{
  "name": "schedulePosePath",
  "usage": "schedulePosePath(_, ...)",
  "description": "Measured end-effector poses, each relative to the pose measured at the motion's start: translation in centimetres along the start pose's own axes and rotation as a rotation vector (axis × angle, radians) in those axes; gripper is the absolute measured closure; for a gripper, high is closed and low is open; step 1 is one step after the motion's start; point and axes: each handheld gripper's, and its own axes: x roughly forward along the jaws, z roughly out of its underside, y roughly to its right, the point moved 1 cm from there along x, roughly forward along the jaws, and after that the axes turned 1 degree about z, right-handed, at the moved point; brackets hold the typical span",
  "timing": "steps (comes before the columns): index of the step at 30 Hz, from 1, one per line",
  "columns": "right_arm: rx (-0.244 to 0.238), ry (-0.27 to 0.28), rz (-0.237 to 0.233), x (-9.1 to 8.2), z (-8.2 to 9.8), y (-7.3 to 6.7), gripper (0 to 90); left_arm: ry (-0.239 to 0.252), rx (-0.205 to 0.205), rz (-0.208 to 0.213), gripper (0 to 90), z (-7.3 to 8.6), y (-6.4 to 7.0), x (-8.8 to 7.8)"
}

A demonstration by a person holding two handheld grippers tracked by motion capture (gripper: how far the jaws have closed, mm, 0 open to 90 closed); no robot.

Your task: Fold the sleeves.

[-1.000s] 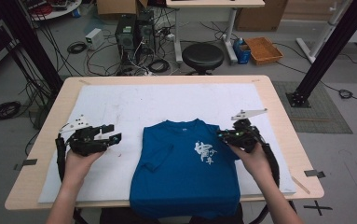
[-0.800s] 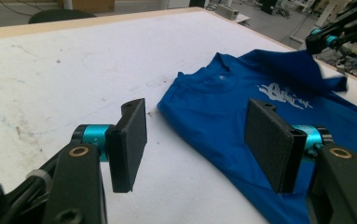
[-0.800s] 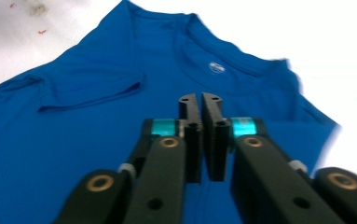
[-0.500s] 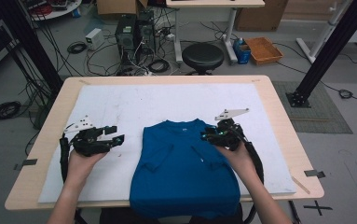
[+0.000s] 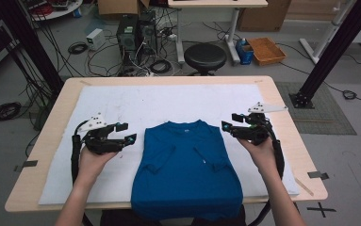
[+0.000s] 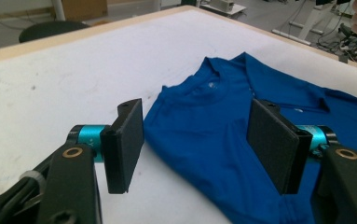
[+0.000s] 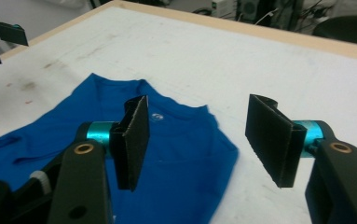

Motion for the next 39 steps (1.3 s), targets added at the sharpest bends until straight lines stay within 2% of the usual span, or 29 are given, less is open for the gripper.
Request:
schedulePosePath(2,-0.001,0.007,0.018,-0.4,0.2,0.4,36.5,-0.002,0.004,0.002,36.6,0.1,0.4,0.5)
schedulePosePath(5,-0.002,0.012,0.022,-0.9,0.4,1.1,33.5,0.007,0.017,0.012,36.2,0.1,1.1,0.8)
schedulePosePath(8,0.021,0.023,0.025,-1.4,0.5,1.8,31.1,0.0,0.041,0.016,36.0,0.1,1.4,1.0)
schedulePosePath(16,0.053,0.05,0.056,-2.1,0.3,3.2,30.8,-0.02,0.03,0.02,36.0,0.9,1.4,0.6)
schedulePosePath(22,0.048,0.04,0.053,-1.4,0.1,3.1,30.8,-0.018,0.027,0.015,36.0,1.1,1.5,0.2)
schedulePosePath(29,0.054,0.056,0.053,-1.2,-0.3,3.0,30.8,-0.054,0.044,0.02,36.0,1.5,1.8,0.2)
schedulePosePath(34,0.046,0.049,0.05,-0.8,-0.3,2.7,30.8,-0.046,0.035,0.02,36.0,1.8,1.7,0.0)
schedulePosePath(36,0.041,0.053,0.053,-0.8,-0.3,2.7,30.8,-0.058,0.043,0.021,36.0,1.8,1.7,0.1)
schedulePosePath(39,0.039,0.055,0.054,-0.8,-0.4,2.7,30.8,-0.046,0.044,0.027,36.0,1.7,1.8,0.2)
